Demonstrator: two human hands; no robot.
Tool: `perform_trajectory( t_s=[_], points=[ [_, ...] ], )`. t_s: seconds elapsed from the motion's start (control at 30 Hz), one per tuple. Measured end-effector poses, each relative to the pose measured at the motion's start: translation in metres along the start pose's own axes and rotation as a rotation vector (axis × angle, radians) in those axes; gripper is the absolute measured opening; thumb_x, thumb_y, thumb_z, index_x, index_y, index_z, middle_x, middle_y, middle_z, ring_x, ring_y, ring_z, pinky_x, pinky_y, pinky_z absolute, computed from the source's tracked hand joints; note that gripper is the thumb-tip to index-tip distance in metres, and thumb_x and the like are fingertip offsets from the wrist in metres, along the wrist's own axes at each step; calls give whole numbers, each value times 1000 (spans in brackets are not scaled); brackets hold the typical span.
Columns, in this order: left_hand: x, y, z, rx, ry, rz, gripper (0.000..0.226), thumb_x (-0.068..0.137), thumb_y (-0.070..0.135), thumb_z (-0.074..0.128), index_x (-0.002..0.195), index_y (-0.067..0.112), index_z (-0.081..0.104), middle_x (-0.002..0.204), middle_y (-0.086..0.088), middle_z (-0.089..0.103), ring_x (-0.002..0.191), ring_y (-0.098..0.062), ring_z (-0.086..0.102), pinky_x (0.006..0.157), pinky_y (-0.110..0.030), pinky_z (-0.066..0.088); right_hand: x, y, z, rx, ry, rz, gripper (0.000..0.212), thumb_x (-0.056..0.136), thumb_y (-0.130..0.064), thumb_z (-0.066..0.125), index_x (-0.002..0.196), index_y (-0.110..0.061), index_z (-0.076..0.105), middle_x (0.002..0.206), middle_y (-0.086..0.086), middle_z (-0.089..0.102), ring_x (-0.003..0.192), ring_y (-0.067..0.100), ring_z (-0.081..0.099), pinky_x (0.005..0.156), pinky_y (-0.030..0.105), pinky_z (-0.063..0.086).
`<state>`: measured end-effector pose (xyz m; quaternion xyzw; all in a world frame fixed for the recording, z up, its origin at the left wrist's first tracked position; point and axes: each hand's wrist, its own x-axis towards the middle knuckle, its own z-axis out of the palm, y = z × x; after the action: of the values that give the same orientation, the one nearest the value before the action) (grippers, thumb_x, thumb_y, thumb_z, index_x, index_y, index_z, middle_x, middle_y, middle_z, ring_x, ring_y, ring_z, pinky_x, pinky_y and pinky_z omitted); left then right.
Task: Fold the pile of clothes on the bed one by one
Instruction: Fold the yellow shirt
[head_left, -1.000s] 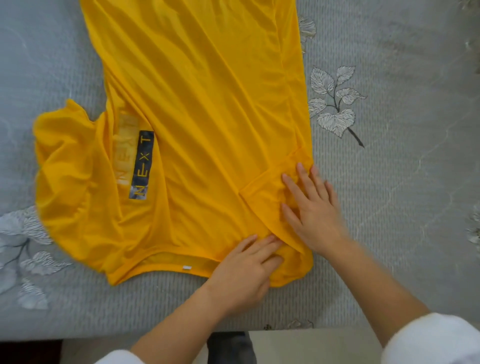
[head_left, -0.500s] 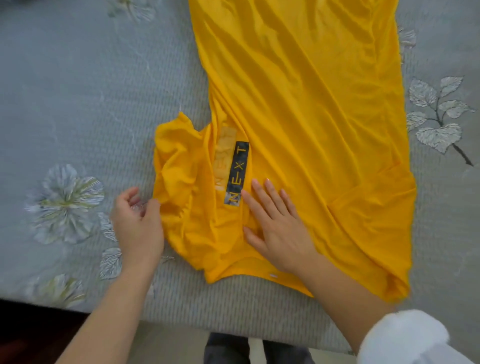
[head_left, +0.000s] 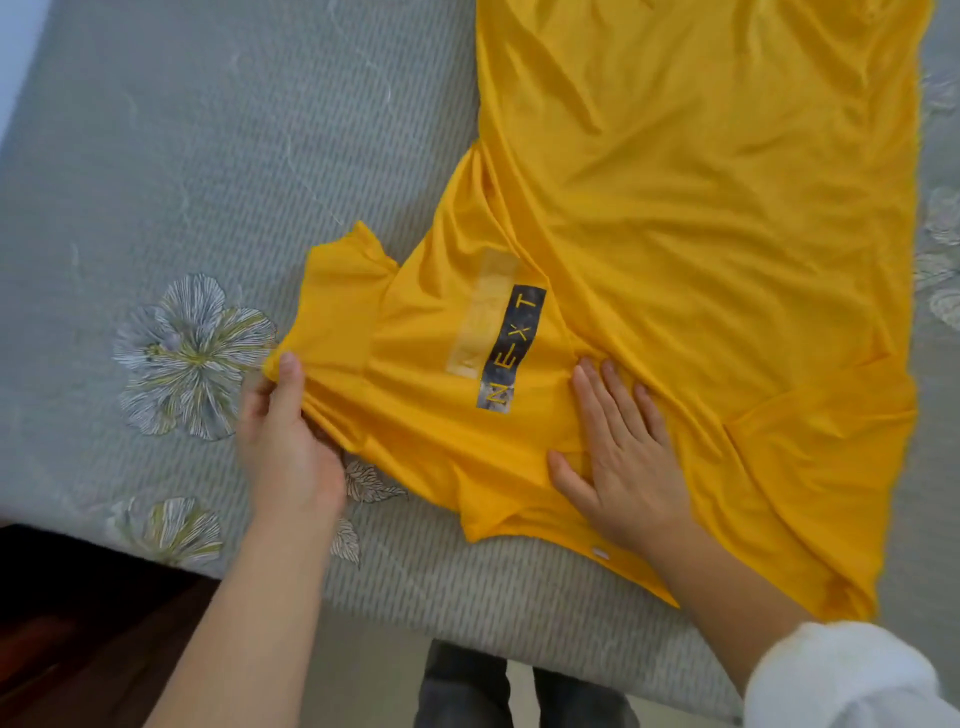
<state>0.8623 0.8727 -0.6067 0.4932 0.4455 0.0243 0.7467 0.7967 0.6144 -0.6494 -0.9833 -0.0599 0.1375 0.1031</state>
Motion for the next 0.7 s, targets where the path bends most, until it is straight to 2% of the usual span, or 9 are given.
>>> perform_trajectory(
  t_s=[0.1, 0.2, 0.27, 0.37, 0.5, 0.57, 0.63, 0.7],
  points=[
    [1, -5, -14, 7, -53, -285, 32, 92, 31, 55, 121, 17, 58, 111, -2, 65, 94, -16, 65, 67, -32, 55, 0, 1, 2, -19, -11, -5, 75, 90, -58, 29, 153, -19, 14, 160, 2, 14, 148, 19, 11, 118, 42, 12],
    [8, 7, -8, 51, -221, -461, 56, 78, 55, 60, 119, 18, 62, 108, -5, 72, 94, -24, 70, 65, -35, 58, 0, 1, 3, -38, -20, -18, 72, 91, -59, 28, 153, -26, 14, 160, 2, 13, 148, 20, 8, 117, 44, 12],
    [16, 19, 2, 185, -330, -500, 56, 77, 60, 59, 119, 23, 63, 108, -5, 72, 94, -23, 71, 64, -36, 58, 0, 1, 3, -43, -22, -17, 71, 91, -60, 27, 153, -27, 14, 160, 2, 13, 148, 19, 7, 117, 43, 11],
    [26, 30, 18, 365, -297, -465, 43, 84, 52, 60, 116, 24, 64, 104, -3, 73, 90, -22, 71, 67, -36, 55, 0, 1, 3, -44, -18, -15, 71, 91, -59, 27, 153, -28, 13, 160, 1, 13, 148, 18, 7, 117, 43, 10],
    [36, 38, 28, 80, -123, -322, 30, 92, 46, 53, 102, 20, 62, 89, -2, 74, 82, -19, 70, 64, -38, 53, 1, 0, 3, -46, -10, -18, 70, 91, -59, 28, 153, -28, 14, 160, 1, 13, 148, 18, 7, 118, 42, 10],
    [35, 37, 28, -3, -49, -331, 29, 92, 48, 54, 101, 22, 60, 95, -3, 70, 85, -22, 67, 63, -39, 52, 1, 0, 4, -51, -13, -19, 70, 92, -59, 27, 153, -29, 13, 160, 0, 11, 148, 18, 6, 118, 42, 9],
    [30, 30, 27, 50, 26, -301, 25, 90, 49, 57, 104, 27, 59, 105, -1, 66, 92, -22, 64, 71, -42, 54, 1, 1, 5, -55, -17, -19, 70, 92, -60, 26, 153, -29, 13, 161, 0, 10, 148, 18, 5, 118, 42, 9],
    [19, 23, 30, 177, 89, -32, 17, 92, 44, 57, 95, 30, 65, 93, 14, 66, 91, -9, 62, 80, -37, 54, 1, 0, 6, -56, -14, -18, 70, 92, -60, 27, 153, -28, 13, 161, 0, 10, 148, 17, 5, 118, 42, 9]
  ],
)
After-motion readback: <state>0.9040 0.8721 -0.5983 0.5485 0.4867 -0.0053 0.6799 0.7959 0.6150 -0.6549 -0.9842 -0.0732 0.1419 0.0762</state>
